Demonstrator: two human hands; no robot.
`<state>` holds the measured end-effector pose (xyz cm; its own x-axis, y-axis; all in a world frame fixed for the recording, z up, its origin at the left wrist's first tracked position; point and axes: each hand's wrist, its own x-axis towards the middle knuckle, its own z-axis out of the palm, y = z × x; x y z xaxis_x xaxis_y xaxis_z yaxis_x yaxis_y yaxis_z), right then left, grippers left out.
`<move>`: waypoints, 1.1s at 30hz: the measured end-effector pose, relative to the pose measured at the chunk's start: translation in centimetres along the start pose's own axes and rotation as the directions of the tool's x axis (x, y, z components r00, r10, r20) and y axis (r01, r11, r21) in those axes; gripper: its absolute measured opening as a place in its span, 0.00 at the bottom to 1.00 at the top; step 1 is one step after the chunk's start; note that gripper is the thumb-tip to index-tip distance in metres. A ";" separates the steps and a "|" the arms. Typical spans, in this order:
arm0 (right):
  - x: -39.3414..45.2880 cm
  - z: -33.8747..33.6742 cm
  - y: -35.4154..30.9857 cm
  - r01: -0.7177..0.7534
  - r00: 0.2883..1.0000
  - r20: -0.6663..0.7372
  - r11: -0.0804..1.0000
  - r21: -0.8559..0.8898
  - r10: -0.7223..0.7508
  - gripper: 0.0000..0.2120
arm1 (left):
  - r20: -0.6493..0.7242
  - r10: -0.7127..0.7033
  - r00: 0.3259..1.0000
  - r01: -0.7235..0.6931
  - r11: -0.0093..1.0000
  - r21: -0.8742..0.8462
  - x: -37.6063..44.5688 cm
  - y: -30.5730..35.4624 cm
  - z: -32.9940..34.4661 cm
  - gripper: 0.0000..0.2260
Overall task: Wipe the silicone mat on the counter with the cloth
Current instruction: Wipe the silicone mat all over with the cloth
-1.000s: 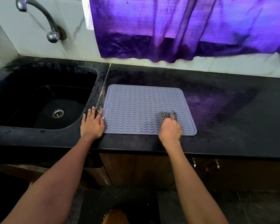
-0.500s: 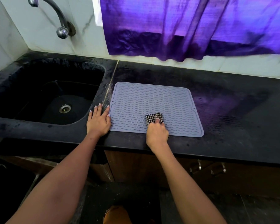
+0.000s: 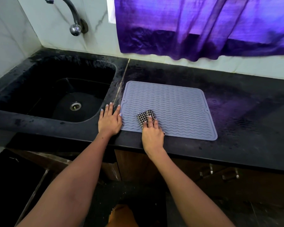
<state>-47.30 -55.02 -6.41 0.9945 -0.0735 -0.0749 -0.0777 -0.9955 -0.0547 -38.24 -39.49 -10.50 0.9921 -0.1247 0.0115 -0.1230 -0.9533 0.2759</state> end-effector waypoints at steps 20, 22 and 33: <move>1.4 -1.1 -5.7 0.032 0.999 0.035 0.999 -0.030 -0.031 0.18 | 0.019 0.012 1.000 -0.012 1.000 -0.010 -0.1 0.0 -0.5 0.22; 1.7 -1.7 -5.7 0.034 0.999 0.034 0.999 -0.038 -0.033 0.17 | 0.015 0.014 1.000 -0.014 1.000 -0.009 -0.2 0.0 -0.5 0.22; 3.6 -2.6 -5.8 0.080 0.996 -0.045 0.988 0.134 -0.074 0.14 | 0.020 0.030 0.999 -0.031 0.999 0.036 -0.2 -0.1 -0.5 0.23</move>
<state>-43.08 -49.65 -3.74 0.9997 -0.0020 -0.0256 -0.0070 -0.9811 -0.1931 -38.41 -39.27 -10.06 0.9874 -0.1585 0.0003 -0.1540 -0.9584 0.2405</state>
